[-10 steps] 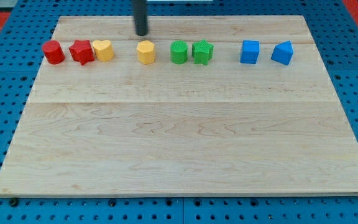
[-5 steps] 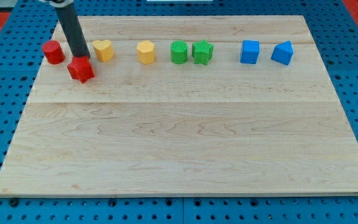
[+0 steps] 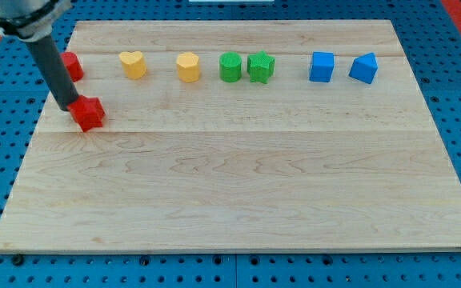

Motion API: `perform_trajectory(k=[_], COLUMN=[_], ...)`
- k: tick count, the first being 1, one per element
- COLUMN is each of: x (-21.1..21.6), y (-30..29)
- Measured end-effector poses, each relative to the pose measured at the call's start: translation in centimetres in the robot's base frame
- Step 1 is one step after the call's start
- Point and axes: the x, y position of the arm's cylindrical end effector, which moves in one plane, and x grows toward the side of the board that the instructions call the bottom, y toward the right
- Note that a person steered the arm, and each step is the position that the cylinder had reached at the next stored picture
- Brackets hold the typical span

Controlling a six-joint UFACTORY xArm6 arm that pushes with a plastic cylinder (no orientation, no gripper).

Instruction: Move the red star to the bottom left of the cube

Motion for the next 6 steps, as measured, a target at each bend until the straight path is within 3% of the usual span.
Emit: perform_trajectory(k=[1, 3, 4, 6], x=[0.0, 1.1, 4.9, 5.8], y=[9.3, 3.1, 6.7, 17.8])
